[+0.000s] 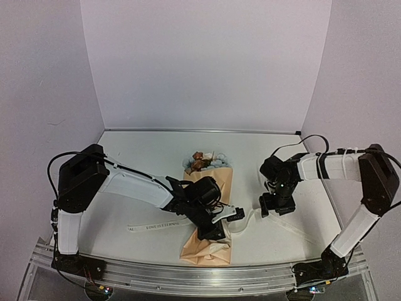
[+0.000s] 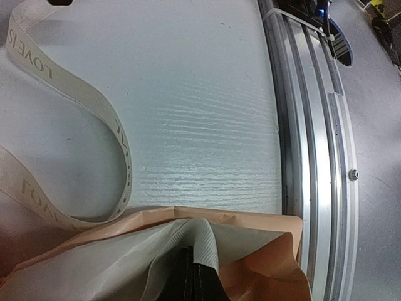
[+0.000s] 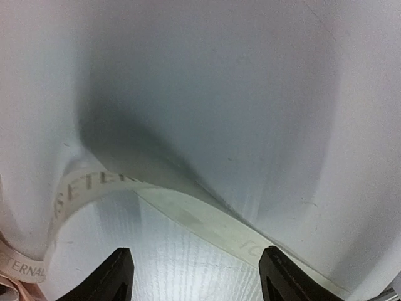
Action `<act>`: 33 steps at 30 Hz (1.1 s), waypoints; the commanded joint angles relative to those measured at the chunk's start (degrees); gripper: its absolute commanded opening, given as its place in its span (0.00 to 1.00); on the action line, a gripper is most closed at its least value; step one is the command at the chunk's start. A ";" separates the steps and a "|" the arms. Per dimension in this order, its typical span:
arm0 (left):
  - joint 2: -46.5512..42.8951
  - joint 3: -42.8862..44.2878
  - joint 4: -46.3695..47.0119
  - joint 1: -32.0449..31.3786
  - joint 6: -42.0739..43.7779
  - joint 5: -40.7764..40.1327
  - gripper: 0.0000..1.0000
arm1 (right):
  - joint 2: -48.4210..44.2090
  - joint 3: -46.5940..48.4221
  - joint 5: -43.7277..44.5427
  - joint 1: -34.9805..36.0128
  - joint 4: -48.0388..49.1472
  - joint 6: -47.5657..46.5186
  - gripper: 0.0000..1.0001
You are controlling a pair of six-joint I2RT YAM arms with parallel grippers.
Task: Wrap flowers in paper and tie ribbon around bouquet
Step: Cross the half-tied ribbon over the folded bouquet.
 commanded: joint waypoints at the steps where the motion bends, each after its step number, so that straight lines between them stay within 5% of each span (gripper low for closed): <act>1: -1.65 -0.72 0.22 1.01 -0.61 -0.48 0.00 | 4.92 5.86 -2.76 -0.13 1.73 -4.41 0.69; 8: -2.03 -0.80 -0.17 1.52 -0.79 0.73 0.00 | 9.07 7.76 -5.19 -0.09 1.44 -5.41 0.60; 15: -2.81 -0.77 0.18 1.86 -1.34 0.63 0.00 | 6.54 4.49 -6.76 -0.12 1.16 -3.77 0.31; 19: -3.41 -0.38 0.51 1.97 -1.79 1.17 0.00 | 4.10 4.49 -7.84 -0.10 -0.65 -3.17 0.02; 33: -9.73 0.91 6.30 5.63 -2.66 -1.62 0.00 | -3.99 17.37 -12.80 -0.14 -17.64 -0.68 0.00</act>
